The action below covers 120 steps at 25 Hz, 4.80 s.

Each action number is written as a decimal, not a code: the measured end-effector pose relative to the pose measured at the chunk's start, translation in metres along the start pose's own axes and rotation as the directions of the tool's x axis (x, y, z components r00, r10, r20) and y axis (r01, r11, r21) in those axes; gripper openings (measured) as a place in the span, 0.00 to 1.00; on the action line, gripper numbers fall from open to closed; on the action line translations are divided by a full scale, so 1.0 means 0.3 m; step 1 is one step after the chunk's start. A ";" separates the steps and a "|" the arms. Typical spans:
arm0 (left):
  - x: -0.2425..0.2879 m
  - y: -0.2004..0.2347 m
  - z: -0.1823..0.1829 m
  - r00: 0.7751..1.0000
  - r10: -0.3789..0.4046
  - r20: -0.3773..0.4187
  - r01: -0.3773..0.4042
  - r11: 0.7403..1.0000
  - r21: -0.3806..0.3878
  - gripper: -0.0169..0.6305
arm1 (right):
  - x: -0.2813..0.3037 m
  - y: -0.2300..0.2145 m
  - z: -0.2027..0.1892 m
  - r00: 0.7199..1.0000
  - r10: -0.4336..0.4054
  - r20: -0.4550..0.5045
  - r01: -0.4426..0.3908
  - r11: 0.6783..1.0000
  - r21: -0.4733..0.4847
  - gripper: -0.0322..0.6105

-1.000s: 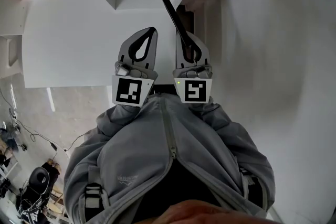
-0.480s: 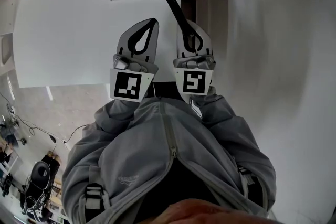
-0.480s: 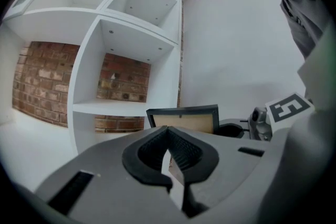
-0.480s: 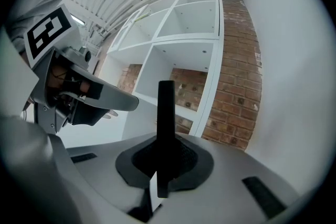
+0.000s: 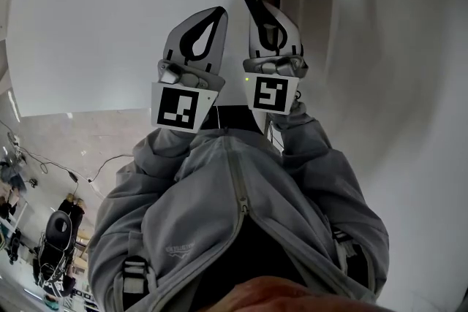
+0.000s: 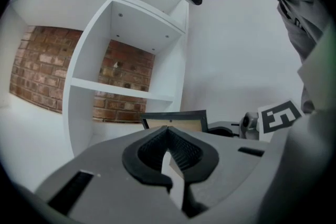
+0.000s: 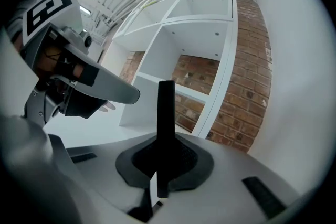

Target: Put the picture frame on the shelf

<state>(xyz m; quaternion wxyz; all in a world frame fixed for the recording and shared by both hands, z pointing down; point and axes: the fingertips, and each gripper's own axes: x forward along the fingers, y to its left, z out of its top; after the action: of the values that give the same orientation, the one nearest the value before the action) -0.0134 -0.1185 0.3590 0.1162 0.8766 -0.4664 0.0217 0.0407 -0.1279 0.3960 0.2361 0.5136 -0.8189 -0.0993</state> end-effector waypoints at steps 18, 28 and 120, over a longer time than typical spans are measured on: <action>0.074 0.092 -0.096 1.000 -0.009 -0.014 0.008 0.999 -0.050 0.04 | 0.176 0.019 -0.117 0.991 -0.085 -0.105 0.077 0.994 -0.076 0.10; 0.109 0.099 -0.128 0.996 -0.072 -0.049 0.069 0.996 -0.056 0.04 | 0.234 0.035 -0.167 0.982 -0.098 -0.161 0.075 0.987 -0.142 0.10; 0.307 0.295 -0.498 0.879 0.039 -0.475 0.052 0.983 0.177 0.14 | 0.321 0.019 -0.411 0.962 0.120 -0.247 -0.010 0.914 0.406 0.26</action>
<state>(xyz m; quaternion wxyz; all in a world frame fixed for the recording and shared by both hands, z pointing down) -0.0238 -0.2075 0.5339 0.1456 0.8528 -0.4164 0.2794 0.0618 -0.2008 0.5329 0.2370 0.5318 -0.7993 0.1485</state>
